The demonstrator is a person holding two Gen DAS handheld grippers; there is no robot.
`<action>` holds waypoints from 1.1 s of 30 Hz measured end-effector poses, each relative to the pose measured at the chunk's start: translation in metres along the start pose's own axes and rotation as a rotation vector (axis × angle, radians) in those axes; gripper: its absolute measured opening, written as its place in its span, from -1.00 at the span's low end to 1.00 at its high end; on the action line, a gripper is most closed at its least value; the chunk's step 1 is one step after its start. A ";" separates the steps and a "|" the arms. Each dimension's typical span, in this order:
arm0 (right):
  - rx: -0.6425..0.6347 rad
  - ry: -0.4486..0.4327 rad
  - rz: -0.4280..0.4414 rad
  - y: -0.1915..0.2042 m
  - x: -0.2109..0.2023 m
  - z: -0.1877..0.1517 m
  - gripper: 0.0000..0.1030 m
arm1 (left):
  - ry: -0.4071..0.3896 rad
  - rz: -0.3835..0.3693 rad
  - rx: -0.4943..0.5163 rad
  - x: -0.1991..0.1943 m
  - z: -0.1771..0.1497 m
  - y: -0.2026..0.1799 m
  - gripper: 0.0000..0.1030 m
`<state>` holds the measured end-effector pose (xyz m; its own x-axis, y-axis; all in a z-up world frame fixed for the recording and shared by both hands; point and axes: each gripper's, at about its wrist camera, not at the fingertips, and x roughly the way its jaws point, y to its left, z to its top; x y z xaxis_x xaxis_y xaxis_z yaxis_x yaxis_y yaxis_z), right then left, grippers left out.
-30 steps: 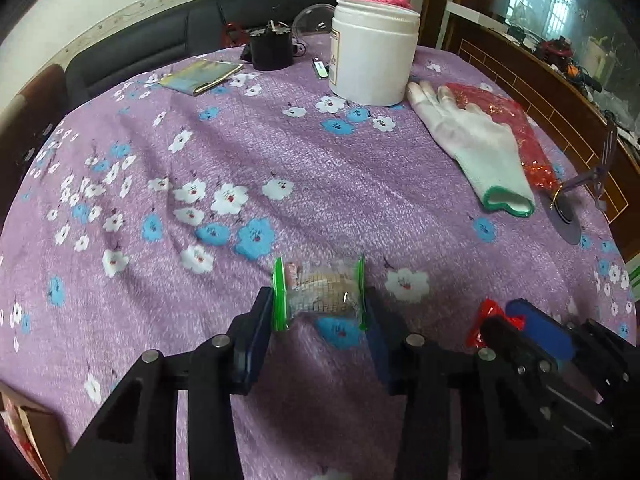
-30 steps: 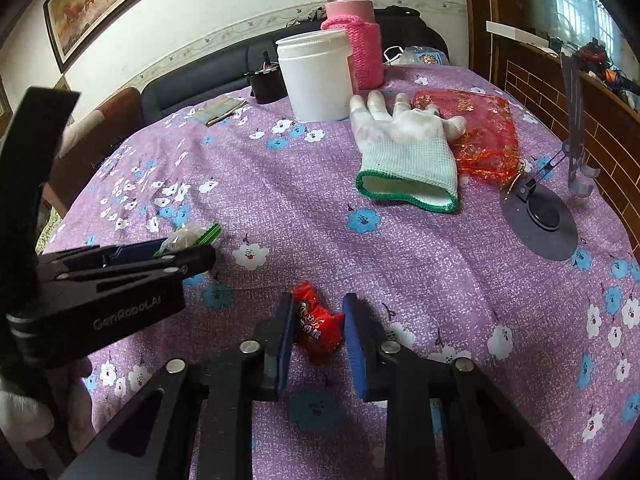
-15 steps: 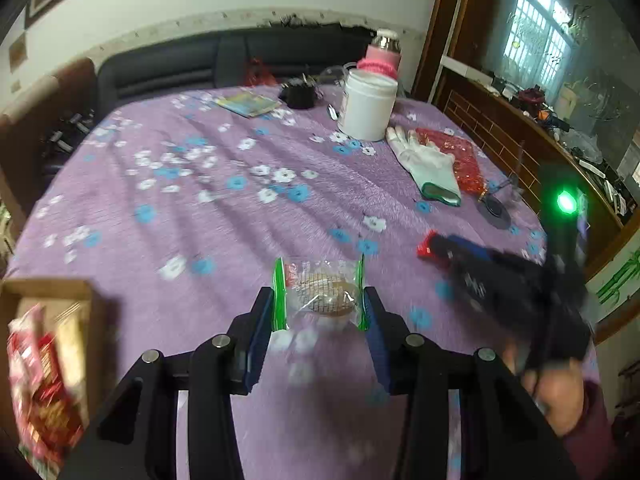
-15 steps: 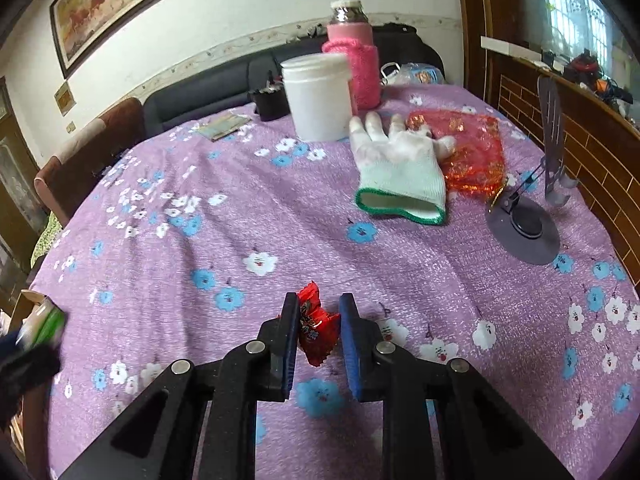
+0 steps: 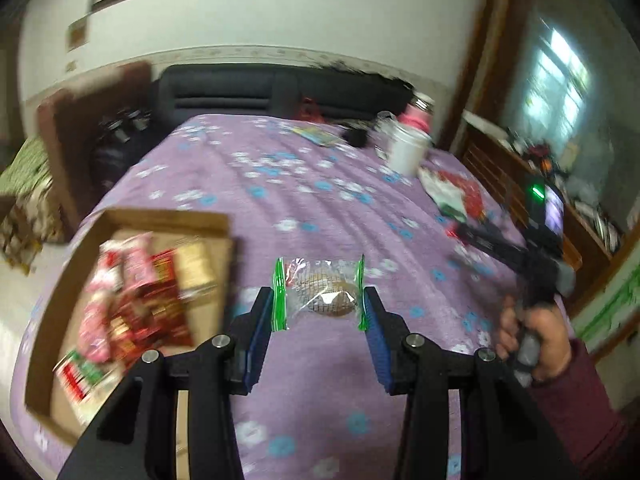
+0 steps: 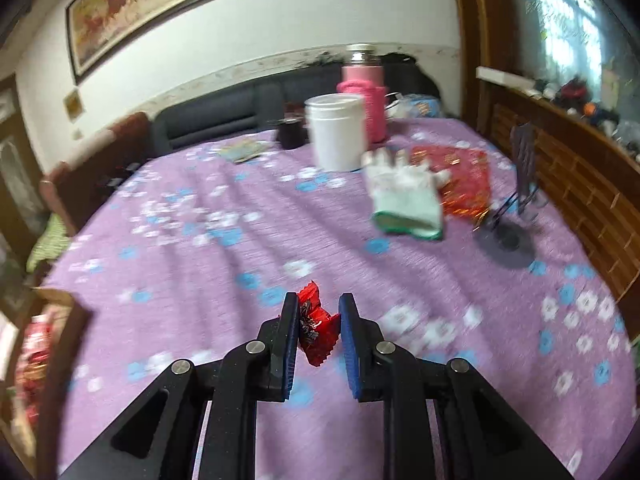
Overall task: Organize snacks
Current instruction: 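Carry both candies over the cardboard box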
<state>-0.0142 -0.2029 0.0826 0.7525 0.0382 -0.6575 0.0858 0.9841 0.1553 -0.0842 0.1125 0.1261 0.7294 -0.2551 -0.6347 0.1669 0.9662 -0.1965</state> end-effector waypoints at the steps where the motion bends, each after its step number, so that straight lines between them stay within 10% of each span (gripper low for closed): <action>1: -0.004 0.001 0.024 0.006 -0.008 -0.003 -0.59 | -0.006 0.007 -0.021 -0.006 -0.002 0.009 -0.16; 12: -0.182 0.064 0.331 0.127 -0.062 -0.033 -0.58 | -0.065 0.158 -0.293 -0.055 -0.033 0.147 -0.16; 22: -0.407 0.170 0.587 0.252 -0.069 -0.095 -0.57 | -0.069 0.168 -0.348 -0.060 -0.053 0.188 -0.16; 33: -0.634 0.185 0.474 0.312 -0.053 -0.141 -0.57 | 0.005 0.174 -0.310 -0.024 -0.033 0.207 -0.15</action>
<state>-0.1190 0.1265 0.0620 0.4912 0.4489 -0.7464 -0.6429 0.7651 0.0371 -0.0891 0.3174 0.0757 0.7259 -0.0882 -0.6822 -0.1699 0.9380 -0.3020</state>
